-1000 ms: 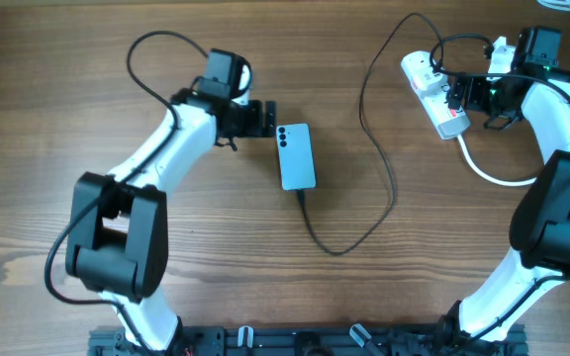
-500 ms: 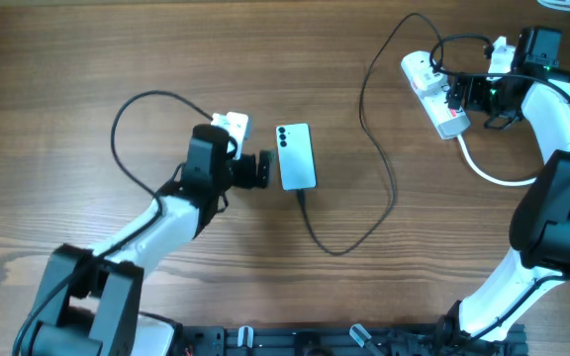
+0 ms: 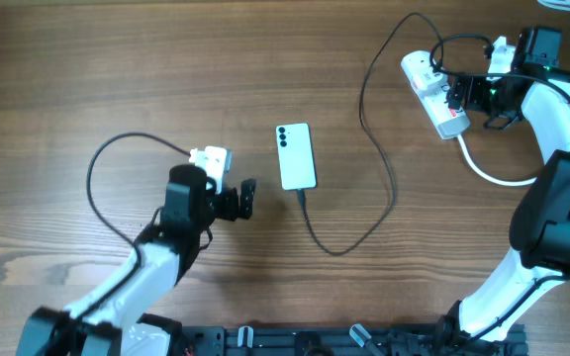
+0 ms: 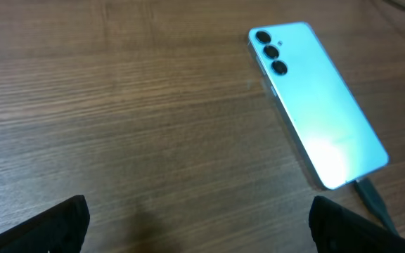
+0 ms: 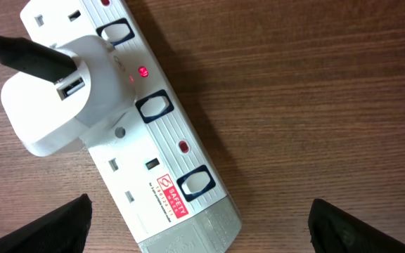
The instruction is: Plug charger to phone and switch on socket
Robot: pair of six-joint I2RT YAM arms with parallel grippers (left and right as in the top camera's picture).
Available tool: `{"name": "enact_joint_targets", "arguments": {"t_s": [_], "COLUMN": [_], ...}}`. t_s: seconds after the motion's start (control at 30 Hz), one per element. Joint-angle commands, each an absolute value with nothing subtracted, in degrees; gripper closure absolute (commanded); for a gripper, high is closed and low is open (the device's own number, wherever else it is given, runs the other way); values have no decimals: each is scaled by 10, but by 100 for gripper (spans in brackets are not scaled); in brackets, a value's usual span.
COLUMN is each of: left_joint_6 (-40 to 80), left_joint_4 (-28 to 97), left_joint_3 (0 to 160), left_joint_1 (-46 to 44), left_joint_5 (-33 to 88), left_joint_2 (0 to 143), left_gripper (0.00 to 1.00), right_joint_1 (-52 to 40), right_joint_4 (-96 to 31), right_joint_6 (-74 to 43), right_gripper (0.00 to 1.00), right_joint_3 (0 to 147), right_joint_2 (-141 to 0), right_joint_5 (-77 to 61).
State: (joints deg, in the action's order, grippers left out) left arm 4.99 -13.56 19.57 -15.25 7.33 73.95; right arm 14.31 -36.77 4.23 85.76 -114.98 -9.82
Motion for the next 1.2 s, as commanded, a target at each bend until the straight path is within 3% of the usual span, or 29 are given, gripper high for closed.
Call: {"name": "enact_joint_targets", "arguments": {"t_s": [0.0,0.5,1.17], "left_joint_6": [57,95,94], "left_joint_4": [-164,-186,43], "left_joint_3": [138,6,3], "left_joint_1": [-137,-117,-117], "left_joint_5": [78,72,44], "left_joint_2": [687,529,272], "left_gripper": [0,0,0], "right_joint_1": [141,141,141], "right_joint_4": [-366,-366,-366], "right_joint_6": [49,49,49], "right_gripper": [0,0,0], "right_joint_3": [858,858,858], "right_joint_2": [-1145,-1145,-1145], "right_joint_5": [-95,-95,-95]}}
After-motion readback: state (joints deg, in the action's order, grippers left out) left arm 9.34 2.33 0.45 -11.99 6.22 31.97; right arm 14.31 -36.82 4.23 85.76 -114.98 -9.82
